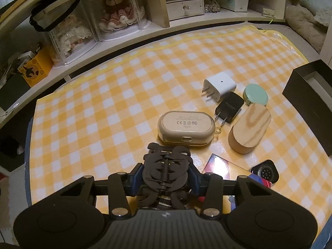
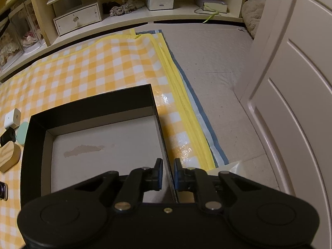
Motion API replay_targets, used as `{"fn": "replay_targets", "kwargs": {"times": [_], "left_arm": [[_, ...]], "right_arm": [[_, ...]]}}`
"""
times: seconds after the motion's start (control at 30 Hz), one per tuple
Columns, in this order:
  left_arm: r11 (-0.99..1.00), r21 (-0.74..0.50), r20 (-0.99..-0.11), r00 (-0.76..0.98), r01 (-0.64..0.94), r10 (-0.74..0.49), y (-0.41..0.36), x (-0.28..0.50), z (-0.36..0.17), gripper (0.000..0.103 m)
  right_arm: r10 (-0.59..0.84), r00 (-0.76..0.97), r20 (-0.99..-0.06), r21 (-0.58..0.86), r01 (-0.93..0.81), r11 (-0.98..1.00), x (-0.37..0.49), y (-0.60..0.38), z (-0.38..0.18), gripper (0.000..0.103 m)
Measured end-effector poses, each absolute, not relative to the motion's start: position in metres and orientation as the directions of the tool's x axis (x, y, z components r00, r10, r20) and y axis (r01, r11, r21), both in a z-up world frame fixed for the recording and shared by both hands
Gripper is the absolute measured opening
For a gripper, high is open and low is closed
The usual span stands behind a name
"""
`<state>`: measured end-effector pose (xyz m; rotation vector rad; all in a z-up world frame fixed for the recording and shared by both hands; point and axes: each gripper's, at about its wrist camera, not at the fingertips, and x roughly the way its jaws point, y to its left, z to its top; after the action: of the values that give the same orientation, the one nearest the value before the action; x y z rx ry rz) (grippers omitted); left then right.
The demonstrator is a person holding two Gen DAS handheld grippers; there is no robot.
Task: Organize rigid objects
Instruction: 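Lower the left tool onto the black claw clip and close it, then carry the claw clip with the left tool over the black box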
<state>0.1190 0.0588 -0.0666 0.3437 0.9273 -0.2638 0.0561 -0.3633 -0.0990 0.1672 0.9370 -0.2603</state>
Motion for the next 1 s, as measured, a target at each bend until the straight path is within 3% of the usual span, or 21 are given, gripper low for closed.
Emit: {"fn": "replay_targets", "kwargs": {"times": [0.4,1.0], "left_arm": [[0.974,0.042,-0.779,0.618,0.223,-0.108,0.063,0.111,-0.04,0.045],[0.985,-0.101,-0.72,0.674,0.138,-0.168,0.049,0.088,-0.014,0.045]], "right_arm": [[-0.119,0.574,-0.81,0.076,0.304,0.95,0.055,-0.364,-0.098,0.007],[-0.084,0.571,-0.817,0.112,0.3,0.947,0.05,-0.365,-0.098,0.006]]}}
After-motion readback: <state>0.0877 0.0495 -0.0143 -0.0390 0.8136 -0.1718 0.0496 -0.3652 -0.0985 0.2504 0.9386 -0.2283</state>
